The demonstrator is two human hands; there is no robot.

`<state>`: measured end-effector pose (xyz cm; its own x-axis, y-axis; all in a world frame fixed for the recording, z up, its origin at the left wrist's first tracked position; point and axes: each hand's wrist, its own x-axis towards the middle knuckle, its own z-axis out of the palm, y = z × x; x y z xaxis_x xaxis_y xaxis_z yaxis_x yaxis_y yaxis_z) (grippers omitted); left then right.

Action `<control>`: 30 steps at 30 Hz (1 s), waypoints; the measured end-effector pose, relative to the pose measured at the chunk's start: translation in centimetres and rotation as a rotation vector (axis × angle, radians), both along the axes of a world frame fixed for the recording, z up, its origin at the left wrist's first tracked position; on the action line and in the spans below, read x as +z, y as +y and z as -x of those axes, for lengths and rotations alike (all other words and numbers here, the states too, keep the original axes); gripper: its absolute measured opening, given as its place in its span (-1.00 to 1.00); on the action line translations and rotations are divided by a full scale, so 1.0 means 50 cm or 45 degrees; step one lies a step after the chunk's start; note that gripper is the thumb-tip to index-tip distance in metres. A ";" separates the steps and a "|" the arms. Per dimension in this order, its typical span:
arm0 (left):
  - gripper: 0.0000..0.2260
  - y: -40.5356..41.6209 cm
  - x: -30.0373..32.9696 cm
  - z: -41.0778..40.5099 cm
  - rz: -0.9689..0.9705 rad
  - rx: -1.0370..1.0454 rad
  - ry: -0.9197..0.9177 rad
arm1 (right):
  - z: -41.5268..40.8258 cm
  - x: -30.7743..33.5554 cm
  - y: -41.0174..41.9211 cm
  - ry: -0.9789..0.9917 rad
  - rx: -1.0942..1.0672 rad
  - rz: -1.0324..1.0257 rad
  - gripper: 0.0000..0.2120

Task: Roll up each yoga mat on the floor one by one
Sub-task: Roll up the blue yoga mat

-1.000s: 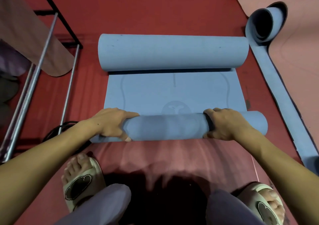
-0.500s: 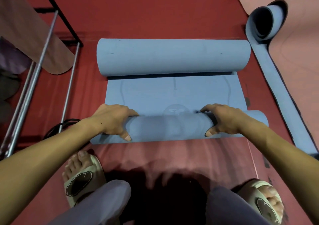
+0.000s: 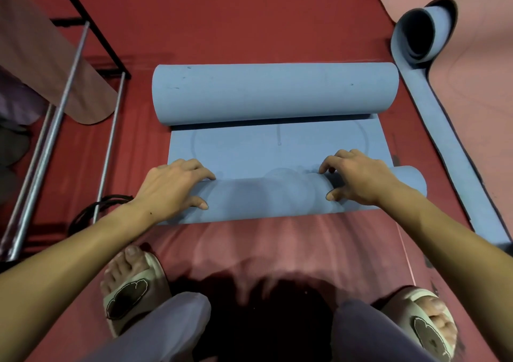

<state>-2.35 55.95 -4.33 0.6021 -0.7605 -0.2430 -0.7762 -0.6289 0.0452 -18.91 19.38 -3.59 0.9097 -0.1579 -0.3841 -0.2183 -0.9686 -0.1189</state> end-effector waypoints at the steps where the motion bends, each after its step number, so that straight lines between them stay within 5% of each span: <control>1: -0.45 0.002 -0.001 0.002 0.034 0.018 -0.018 | -0.003 0.000 -0.001 -0.009 -0.006 0.004 -0.47; 13: -0.74 -0.008 0.007 -0.003 0.116 0.237 0.081 | -0.013 -0.014 0.006 -0.241 -0.106 0.025 -0.60; 18: -0.74 -0.014 0.010 -0.006 0.111 0.251 0.108 | 0.004 -0.029 0.014 -0.379 -0.079 0.092 -0.81; 30: -0.27 -0.028 -0.001 0.002 0.036 0.245 0.046 | 0.009 -0.037 0.046 -0.305 -0.114 0.103 -0.17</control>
<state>-2.43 54.56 -4.36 0.7282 -0.6392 -0.2473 -0.6395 -0.7635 0.0904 -19.36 21.68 -5.45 0.9543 -0.2629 -0.1421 -0.2781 -0.9553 -0.1007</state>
